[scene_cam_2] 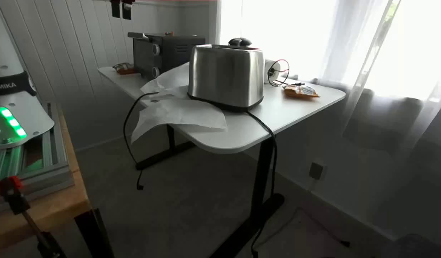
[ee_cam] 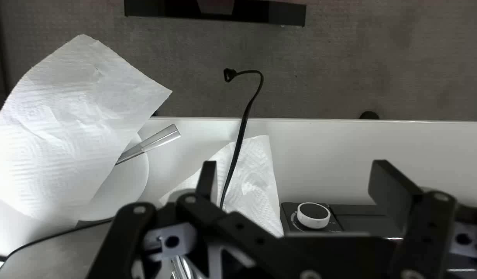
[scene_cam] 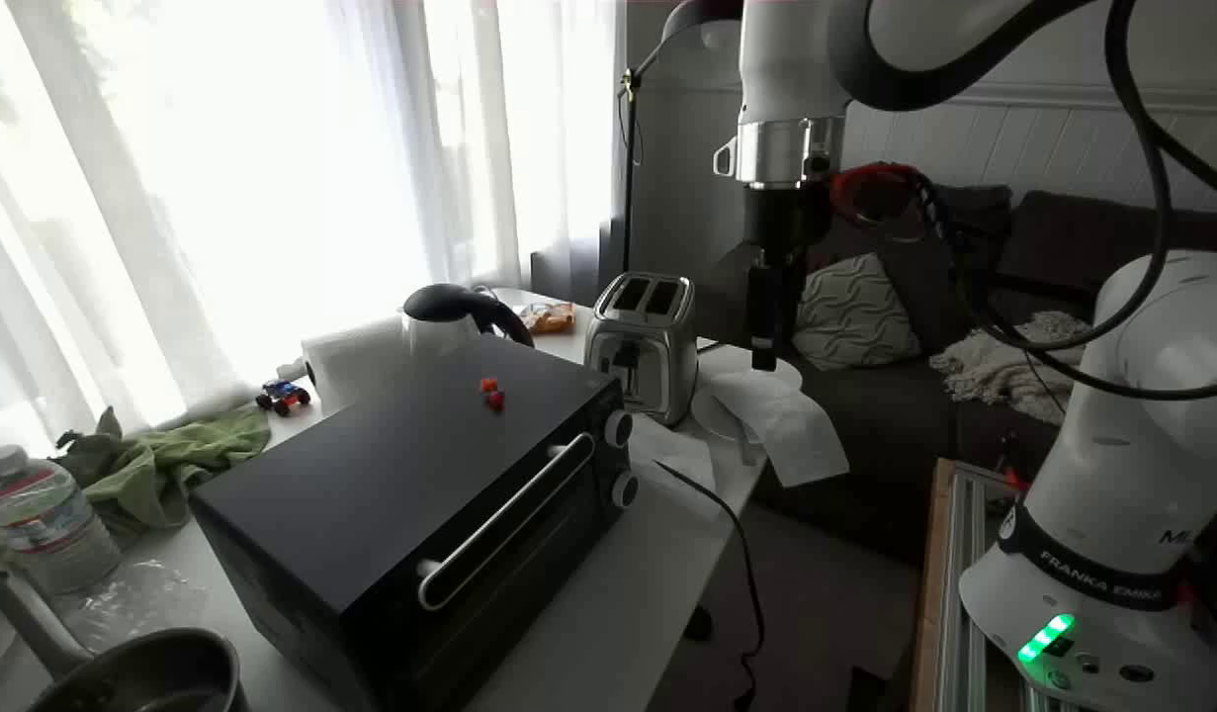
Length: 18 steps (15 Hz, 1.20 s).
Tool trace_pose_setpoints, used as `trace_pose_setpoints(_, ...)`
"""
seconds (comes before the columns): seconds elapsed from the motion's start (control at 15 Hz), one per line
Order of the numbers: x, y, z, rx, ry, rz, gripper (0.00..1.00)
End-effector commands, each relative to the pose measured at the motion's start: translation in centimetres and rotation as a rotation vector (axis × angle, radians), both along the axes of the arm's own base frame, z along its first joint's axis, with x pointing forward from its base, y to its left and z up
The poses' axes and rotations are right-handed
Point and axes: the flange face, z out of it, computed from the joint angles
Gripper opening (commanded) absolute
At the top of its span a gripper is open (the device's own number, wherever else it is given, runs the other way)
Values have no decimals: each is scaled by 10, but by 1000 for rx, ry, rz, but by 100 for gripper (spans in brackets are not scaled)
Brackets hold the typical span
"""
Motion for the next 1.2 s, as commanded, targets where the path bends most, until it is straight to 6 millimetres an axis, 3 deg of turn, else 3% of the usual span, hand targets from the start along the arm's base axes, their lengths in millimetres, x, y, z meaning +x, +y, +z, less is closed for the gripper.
trace_pose_setpoints(0.0, 0, 0, 0, 0, 1, 0, 100)
trace_pose_setpoints(0.27, 0, 0, 0, 0, 1, 0, 100)
trace_pose_setpoints(0.4, 13, 8, 9, -35, -42, 86, 100)
trace_pose_setpoints(0.73, 51, 44, 42, -101, -155, 338, 100)
trace_pose_setpoints(1.13, 98, 92, 48, -7, -275, 630, 100)
